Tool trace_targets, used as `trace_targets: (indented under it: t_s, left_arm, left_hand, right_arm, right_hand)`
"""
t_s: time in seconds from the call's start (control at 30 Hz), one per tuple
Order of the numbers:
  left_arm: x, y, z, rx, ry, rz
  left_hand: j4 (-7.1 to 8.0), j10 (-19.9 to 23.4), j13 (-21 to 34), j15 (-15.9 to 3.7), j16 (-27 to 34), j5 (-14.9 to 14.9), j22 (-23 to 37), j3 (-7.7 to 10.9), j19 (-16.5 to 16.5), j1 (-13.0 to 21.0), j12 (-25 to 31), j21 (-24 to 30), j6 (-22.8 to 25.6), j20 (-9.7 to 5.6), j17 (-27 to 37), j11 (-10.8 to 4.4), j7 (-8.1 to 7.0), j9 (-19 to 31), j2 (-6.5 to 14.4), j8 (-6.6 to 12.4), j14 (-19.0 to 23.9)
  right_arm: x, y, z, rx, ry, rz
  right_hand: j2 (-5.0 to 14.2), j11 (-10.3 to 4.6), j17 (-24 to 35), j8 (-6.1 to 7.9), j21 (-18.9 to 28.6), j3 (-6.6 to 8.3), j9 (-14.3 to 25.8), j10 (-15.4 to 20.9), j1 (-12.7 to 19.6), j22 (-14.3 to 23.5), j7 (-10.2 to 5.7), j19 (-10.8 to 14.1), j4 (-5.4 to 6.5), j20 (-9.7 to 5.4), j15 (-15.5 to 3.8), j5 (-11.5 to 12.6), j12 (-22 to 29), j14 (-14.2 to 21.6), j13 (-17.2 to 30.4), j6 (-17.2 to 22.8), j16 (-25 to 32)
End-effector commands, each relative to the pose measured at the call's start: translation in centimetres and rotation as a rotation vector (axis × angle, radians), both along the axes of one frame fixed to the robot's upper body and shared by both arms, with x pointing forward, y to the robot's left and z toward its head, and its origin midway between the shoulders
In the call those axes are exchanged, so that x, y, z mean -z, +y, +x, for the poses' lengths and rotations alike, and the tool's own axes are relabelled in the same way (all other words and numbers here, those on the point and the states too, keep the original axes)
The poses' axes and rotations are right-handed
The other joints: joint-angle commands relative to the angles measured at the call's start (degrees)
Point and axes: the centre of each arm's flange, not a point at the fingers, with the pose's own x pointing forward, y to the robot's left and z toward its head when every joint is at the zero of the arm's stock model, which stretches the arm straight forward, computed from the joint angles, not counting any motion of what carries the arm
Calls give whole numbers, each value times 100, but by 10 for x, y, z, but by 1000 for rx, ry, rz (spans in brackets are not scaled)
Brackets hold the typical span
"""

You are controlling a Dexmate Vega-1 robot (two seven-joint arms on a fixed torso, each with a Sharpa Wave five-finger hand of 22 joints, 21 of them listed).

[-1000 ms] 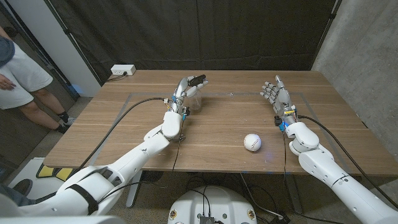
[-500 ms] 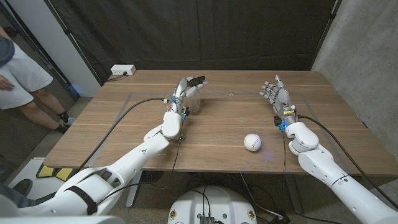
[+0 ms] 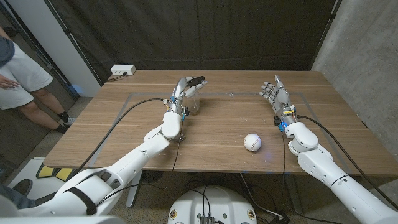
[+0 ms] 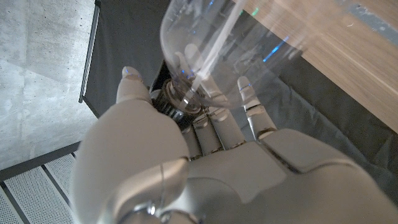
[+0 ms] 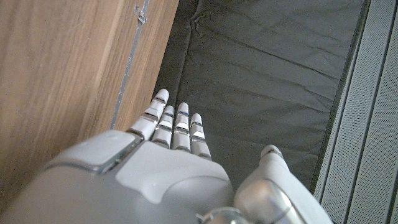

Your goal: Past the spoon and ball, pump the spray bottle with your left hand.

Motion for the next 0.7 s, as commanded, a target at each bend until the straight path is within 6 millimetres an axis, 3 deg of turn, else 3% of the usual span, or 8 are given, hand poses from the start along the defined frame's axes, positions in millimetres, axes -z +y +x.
trace_targets:
  t_s: [0.03,0.07,0.1,0.17,0.23,0.4,0.57,0.7]
  left_arm:
    - [1,0,-1,1,4,-8]
    - [1,0,-1,3,6,-4]
    - [1,0,-2,3,8,1]
    - [1,1,-2,2,11,-2]
    - [1,3,-3,3,19,4]
    - [0,5,-3,2,37,10]
    - [0,6,-3,-8,59,27]
    - [-1,7,-4,-23,63,39]
  left_hand:
    - [-43,504,2000,-50,59,-3,41,8,106,141,905,57,592,-15,186,-528,44,97,99,87,97]
    - [-29,307,2262,0,-58,-5,51,1,53,114,1022,38,447,20,255,-534,73,155,82,70,-138]
    - [-4,-67,2105,24,-198,-3,46,0,-43,79,795,-4,221,97,266,-548,66,109,86,-36,-337]
    - [82,-411,1425,144,-636,-7,4,-48,-267,-75,192,-104,-355,295,124,-549,100,-139,41,-358,-991]
    - [114,-651,1000,294,-794,3,-20,-73,-407,-140,-302,-155,-581,384,-126,-575,123,-282,3,-515,-1443]
    - [217,-910,392,478,-804,12,-37,-121,-724,-321,-1048,-217,-954,414,-550,-571,178,-399,-10,-765,-2019]
    - [308,-1480,-110,677,-820,35,-40,-167,-1052,-493,-1812,-230,-1569,416,-750,-351,148,-410,-30,-1126,-2826]
    - [327,-1613,-189,722,-805,38,-41,-175,-1147,-528,-1926,-240,-1676,417,-760,-286,181,-409,-31,-1197,-2952]
  right_arm:
    - [0,0,2,-4,10,2]
    - [0,1,2,-7,12,-2]
    - [0,1,2,-5,11,-7]
    - [-2,1,1,-3,5,-11]
    - [-3,1,1,-4,2,-12]
    - [-3,2,0,-3,4,-15]
    - [0,2,-2,0,10,-13]
    - [2,2,-3,4,13,-9]
  right_hand:
    - [48,0,15,21,-29,-30,35,59,28,26,1,57,1,21,-9,52,-8,34,16,63,-6]
    - [48,0,15,21,-30,-30,35,59,28,26,5,56,1,23,-9,52,-9,34,16,65,-7]
    - [49,-1,15,20,-31,-31,35,59,28,26,6,58,1,20,-7,52,-9,34,16,63,-7]
    - [49,-2,15,20,-34,-32,35,57,28,26,3,56,1,24,-7,52,-10,35,16,63,-7]
    - [50,0,15,20,-36,-32,35,55,28,26,1,57,0,23,-5,52,-12,34,16,64,-7]
    - [53,0,15,21,-43,-33,35,56,29,26,5,55,0,19,4,52,-13,33,16,69,-9]
    - [55,0,15,19,-48,-34,36,59,30,26,4,56,-1,15,-9,52,-14,31,16,68,-10]
    - [56,-1,15,19,-52,-36,36,59,30,27,4,57,-2,20,-4,52,-15,30,16,68,-11]
